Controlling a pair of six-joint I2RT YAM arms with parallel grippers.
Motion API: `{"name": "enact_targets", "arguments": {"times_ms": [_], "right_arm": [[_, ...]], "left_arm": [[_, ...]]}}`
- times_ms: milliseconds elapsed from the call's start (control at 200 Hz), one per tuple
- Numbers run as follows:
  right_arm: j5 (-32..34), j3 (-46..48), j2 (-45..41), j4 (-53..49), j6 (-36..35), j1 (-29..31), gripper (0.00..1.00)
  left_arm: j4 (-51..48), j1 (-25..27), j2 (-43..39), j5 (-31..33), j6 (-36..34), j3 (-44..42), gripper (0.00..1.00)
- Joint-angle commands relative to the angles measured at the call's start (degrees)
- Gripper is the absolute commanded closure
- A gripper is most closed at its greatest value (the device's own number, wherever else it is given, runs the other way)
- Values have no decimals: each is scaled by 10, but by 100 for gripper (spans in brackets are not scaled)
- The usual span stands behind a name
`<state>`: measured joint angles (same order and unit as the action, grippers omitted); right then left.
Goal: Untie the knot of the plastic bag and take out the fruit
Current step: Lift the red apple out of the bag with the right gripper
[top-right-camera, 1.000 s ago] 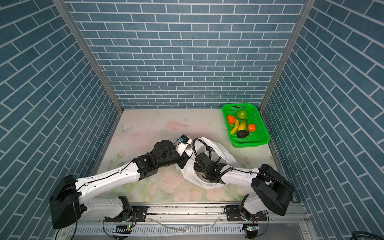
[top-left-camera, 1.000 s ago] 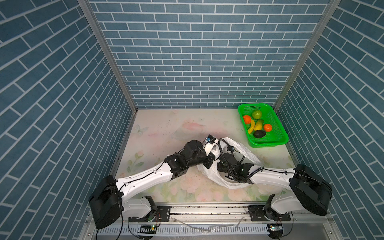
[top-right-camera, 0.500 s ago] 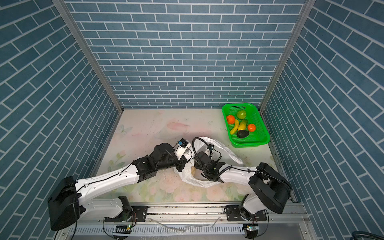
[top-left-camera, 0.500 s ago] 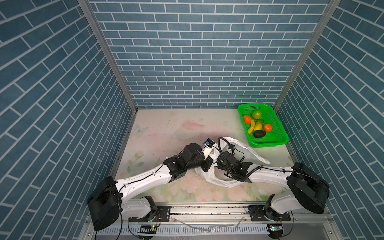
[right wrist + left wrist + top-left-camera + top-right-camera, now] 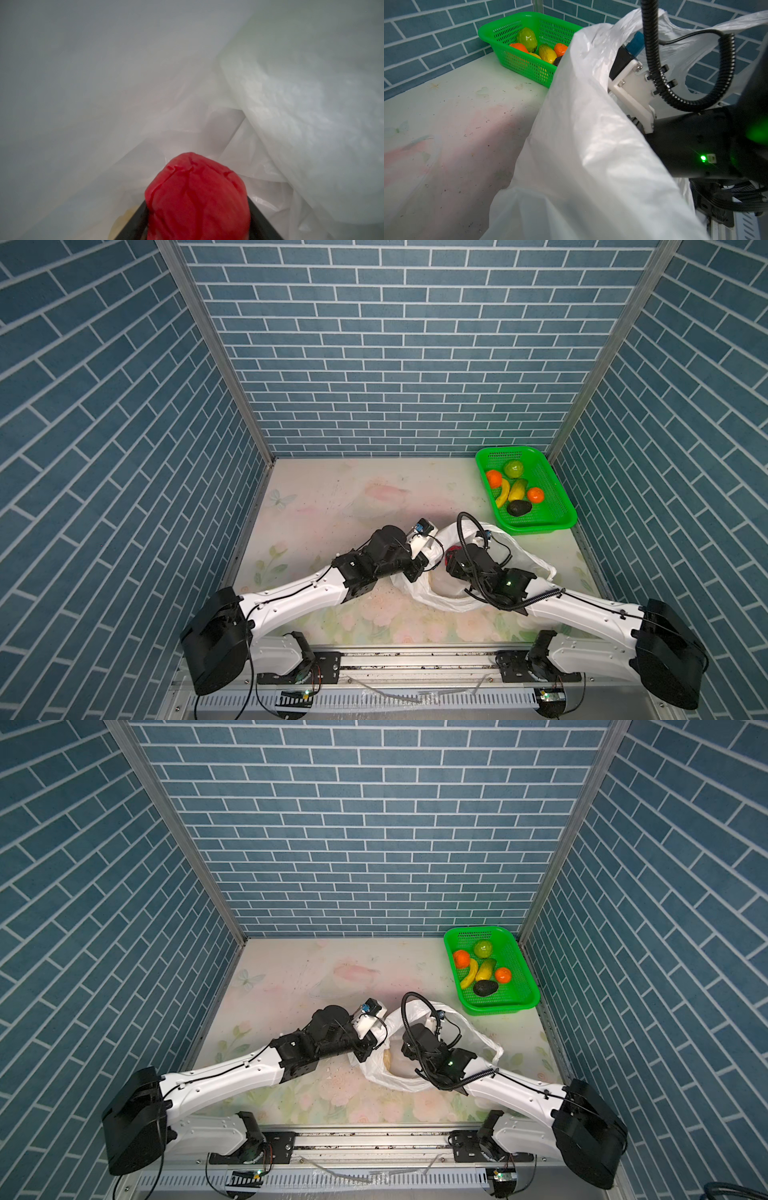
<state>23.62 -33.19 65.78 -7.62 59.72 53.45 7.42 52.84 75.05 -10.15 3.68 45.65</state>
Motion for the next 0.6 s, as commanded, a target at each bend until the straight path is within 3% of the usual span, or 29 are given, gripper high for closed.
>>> {"name": "enact_targets", "arguments": {"times_ms": [0, 290, 595], "right_arm": [[-27, 13, -12, -34, -1, 1, 53], [-85, -21, -25, -75, -20, 40, 54], [-100, -86, -78, -177, -42, 67, 54]], "left_arm": [[31, -2, 16, 3, -17, 27, 100], [25, -1, 42, 10, -22, 48, 100], [-8, -1, 47, 35, -23, 52, 100]]}}
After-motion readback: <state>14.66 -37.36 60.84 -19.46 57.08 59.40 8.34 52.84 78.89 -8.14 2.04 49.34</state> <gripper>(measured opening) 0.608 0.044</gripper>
